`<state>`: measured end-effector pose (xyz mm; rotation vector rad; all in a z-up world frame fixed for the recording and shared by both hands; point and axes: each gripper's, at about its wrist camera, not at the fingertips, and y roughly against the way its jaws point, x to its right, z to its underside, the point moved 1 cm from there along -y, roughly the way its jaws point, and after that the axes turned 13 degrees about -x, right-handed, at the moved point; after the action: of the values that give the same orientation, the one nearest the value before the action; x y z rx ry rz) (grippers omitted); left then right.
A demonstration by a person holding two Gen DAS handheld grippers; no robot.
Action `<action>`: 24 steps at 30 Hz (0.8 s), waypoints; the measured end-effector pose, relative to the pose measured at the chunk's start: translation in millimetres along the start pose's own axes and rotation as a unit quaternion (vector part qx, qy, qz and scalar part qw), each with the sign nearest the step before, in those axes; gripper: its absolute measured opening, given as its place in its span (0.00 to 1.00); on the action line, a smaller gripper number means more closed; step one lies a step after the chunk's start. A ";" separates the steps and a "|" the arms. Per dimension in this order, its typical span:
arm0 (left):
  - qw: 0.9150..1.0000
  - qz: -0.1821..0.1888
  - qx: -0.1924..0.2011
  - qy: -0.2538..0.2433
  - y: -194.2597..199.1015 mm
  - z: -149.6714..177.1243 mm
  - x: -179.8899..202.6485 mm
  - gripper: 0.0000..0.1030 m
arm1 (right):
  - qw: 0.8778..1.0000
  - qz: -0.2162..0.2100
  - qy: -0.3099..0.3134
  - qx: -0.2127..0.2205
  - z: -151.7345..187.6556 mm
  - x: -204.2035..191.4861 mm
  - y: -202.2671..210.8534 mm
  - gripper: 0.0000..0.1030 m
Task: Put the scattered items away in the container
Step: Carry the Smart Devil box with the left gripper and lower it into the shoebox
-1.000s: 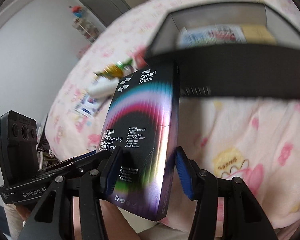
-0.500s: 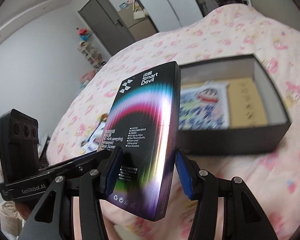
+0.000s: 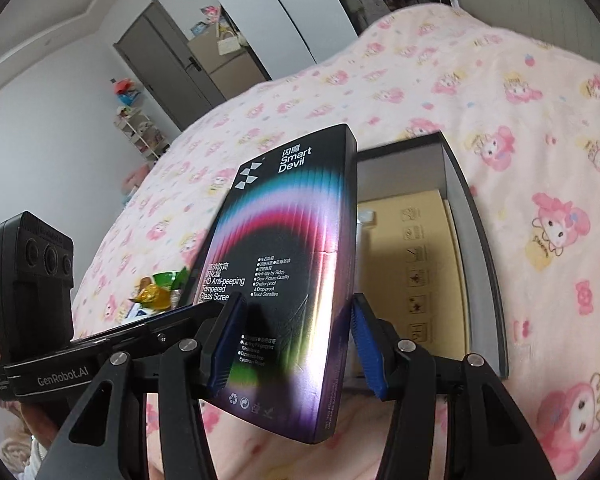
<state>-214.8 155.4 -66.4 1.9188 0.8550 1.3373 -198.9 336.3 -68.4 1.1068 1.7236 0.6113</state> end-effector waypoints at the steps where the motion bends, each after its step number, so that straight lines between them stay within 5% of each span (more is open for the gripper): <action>1: 1.000 0.001 -0.006 0.006 -6.7 -2.7 -2.6 0.41 | 1.000 0.001 -0.002 -0.006 -1.5 4.9 -5.2 0.47; 7: 0.999 0.015 -0.036 0.036 -31.1 -16.2 -14.7 0.42 | 0.998 -0.024 -0.041 -0.030 -6.0 34.5 -27.6 0.47; 16: 0.993 -0.093 -0.075 0.003 -60.3 -27.4 -3.2 0.35 | 0.997 0.020 -0.028 -0.062 -12.7 39.3 -47.5 0.46; 24: 0.987 -0.156 -0.027 0.028 -37.6 -29.8 -8.4 0.35 | 0.997 0.074 -0.011 0.016 -6.6 27.5 -17.7 0.46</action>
<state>-251.1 174.7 -92.6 1.6331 1.0857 1.2138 -215.4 352.9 -92.2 1.2676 1.6480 0.6622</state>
